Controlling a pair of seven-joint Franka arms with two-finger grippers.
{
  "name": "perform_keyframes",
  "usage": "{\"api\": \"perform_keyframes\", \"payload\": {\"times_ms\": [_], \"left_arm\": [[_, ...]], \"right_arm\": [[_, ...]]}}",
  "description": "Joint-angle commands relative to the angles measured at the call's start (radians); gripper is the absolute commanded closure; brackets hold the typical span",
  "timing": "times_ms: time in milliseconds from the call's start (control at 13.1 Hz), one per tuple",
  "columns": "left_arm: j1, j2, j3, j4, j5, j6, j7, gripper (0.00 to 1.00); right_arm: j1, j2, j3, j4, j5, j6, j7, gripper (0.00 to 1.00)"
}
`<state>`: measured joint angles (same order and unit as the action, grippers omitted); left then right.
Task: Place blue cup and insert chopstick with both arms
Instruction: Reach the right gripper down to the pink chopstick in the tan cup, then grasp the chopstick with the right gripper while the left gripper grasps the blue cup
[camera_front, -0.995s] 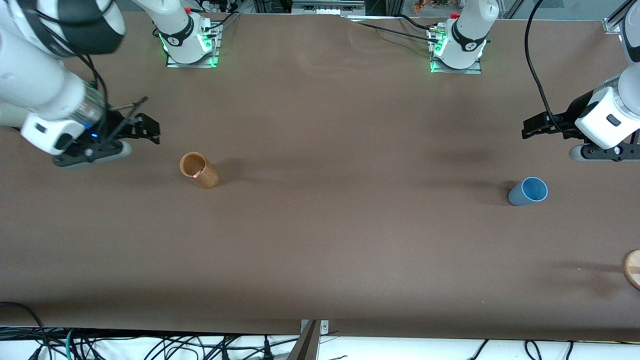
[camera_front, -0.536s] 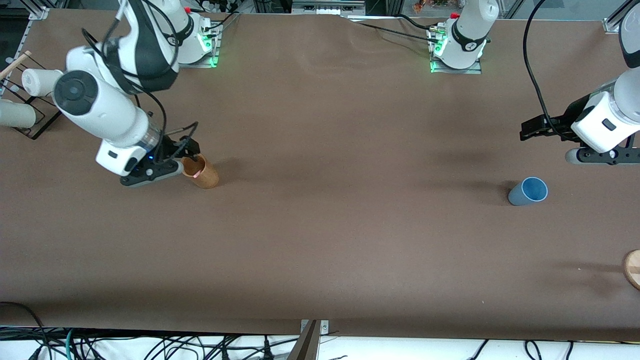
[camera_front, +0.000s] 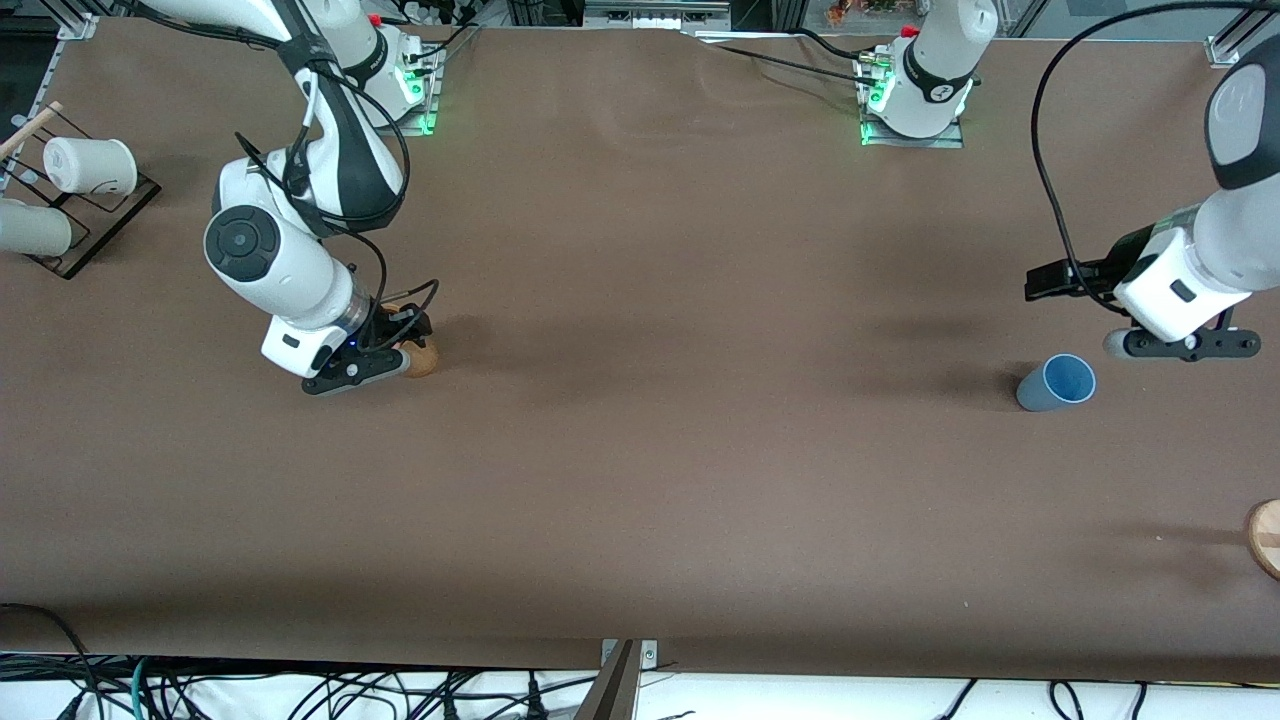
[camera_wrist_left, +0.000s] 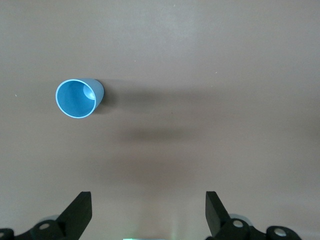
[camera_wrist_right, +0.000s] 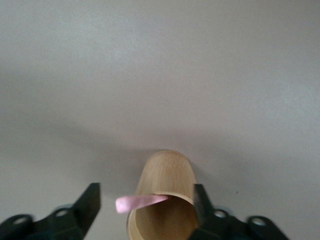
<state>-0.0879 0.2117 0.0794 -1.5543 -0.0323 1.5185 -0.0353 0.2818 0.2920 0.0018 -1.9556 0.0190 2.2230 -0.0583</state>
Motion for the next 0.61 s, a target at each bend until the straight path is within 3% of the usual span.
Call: {"api": "perform_keyframes", "payload": {"times_ms": [0,153,230,383,536], "left_arm": [[0.051,0.04,-0.006,-0.012,0.044,0.07,0.021,0.0],[0.079,0.075,-0.01,-0.029,0.045,0.13,0.025,0.0],[0.1,0.089,-0.026,-0.039,0.045,0.162,0.031,0.0],[0.225,0.09,-0.148,-0.081,0.051,0.233,0.081,0.0],[0.25,0.089,-0.17,-0.15,0.052,0.328,0.084,0.0]], "right_arm": [[0.008,0.005,0.0,-0.011,-0.007,0.026,0.003,0.38],[0.008,0.018,0.0,-0.025,-0.007,0.055,0.003,0.43],[0.008,0.018,0.0,-0.035,-0.007,0.063,0.003,0.51],[0.008,0.018,0.0,-0.035,-0.007,0.064,0.003,0.75],[0.008,0.018,-0.002,-0.036,-0.007,0.063,0.003,0.96]]}}
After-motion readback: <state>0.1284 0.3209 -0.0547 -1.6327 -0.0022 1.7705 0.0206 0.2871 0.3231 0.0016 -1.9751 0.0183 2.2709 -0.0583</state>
